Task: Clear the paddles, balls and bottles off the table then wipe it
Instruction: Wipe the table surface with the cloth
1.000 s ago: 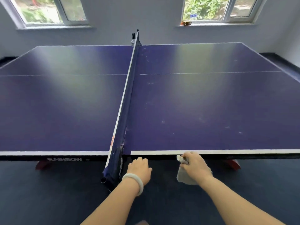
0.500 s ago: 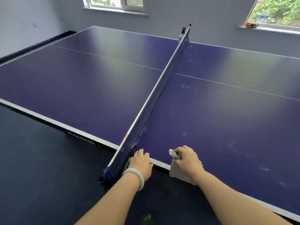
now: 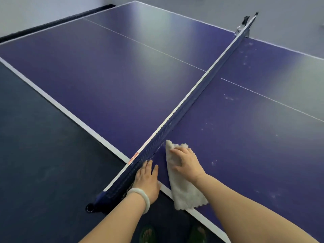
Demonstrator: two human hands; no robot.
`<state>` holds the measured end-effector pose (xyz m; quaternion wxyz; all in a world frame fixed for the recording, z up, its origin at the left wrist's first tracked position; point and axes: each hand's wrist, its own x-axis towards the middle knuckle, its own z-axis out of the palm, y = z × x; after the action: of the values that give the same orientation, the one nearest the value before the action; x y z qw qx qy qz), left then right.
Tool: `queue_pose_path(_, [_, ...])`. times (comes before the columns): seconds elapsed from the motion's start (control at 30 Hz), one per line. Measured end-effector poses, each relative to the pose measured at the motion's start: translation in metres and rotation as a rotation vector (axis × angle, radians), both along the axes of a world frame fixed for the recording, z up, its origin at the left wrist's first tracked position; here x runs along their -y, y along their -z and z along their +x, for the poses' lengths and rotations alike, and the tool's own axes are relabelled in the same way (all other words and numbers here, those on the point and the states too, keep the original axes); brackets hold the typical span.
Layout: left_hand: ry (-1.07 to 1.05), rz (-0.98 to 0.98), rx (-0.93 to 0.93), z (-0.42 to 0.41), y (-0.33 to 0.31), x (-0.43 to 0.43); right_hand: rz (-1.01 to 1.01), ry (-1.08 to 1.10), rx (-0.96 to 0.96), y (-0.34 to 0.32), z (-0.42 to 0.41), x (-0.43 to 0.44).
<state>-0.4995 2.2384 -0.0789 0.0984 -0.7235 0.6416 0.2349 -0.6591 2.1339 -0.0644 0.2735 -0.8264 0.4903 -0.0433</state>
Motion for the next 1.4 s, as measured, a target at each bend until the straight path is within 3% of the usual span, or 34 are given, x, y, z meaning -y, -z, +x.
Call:
queue_pose_path(0.5, [-0.221,-0.071,-0.037,-0.095,0.002,0.056,-0.066,-0.111,-0.172,0.029,-0.102,0.060])
queue_pose_path(0.83, [-0.194,-0.065,0.056,-0.113,0.033,0.025,-0.104,-0.057,-0.135,0.047,-0.137,0.089])
queue_pose_path(1.1, [-0.322,-0.157,0.133,-0.114,0.043,0.064,-0.155,0.016,-0.106,0.054,-0.133,0.093])
queue_pose_path(1.27, [-0.431,-0.174,0.158,-0.129,0.051,0.019,-0.090,0.219,-0.065,0.060,-0.147,0.094])
queue_pose_path(1.4, [-0.462,-0.224,0.138,-0.123,0.057,0.018,-0.051,0.214,-0.035,0.068,-0.153,0.090])
